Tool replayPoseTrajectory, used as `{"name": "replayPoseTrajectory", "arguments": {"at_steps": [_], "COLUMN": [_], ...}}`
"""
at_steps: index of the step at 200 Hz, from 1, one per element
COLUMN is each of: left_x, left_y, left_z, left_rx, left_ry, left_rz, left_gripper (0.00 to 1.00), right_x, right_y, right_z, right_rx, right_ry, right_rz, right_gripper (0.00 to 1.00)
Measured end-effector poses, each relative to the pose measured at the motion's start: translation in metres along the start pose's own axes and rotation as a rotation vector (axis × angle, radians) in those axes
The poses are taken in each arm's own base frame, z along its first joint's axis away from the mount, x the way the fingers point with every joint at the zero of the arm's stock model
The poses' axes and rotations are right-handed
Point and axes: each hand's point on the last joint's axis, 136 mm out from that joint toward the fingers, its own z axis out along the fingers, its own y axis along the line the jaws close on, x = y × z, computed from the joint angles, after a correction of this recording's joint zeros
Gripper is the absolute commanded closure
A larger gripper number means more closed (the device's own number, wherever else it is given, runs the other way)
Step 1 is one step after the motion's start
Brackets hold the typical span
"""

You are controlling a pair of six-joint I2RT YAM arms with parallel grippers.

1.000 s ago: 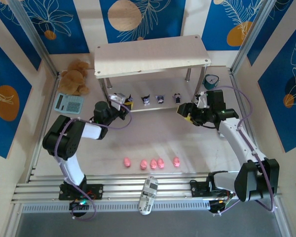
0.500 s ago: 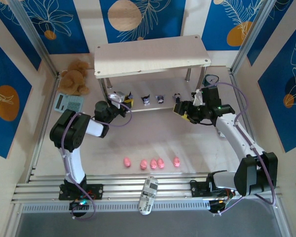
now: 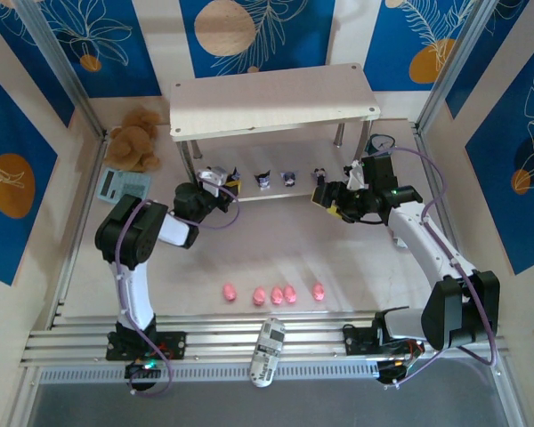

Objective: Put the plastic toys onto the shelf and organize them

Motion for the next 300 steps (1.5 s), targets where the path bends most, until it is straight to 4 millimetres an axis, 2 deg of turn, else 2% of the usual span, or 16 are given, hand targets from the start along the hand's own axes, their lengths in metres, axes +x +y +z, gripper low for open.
{"name": "replayPoseTrajectory", "arguments": {"at_steps": [100,221,300], "left_x": [-0.0005,0.001,-0.0009], "left_y": [0.0062,0.0055,0.0036], "left_z": [0.0049,0.0031,-0.002], "left_rx": [-0.029,-0.029,-0.029], "left_ry": [0.035,0.072,0.116], "left_rz": [0.013,0.034,0.052], "left_gripper": [0.58,0.48,0.45], "right_x": [0.0012,0.001,0.0004], "right_y": [0.001,0.0012,0.002], "right_z": [0.0007,0.0007,0.0008], "right_rx": [-0.001,-0.002,-0.004], "right_ry": [0.004,0.003,0.0], "right_rz": [-0.003,-0.004,-0.007], "right_gripper": [0.33,0.33,0.33]}}
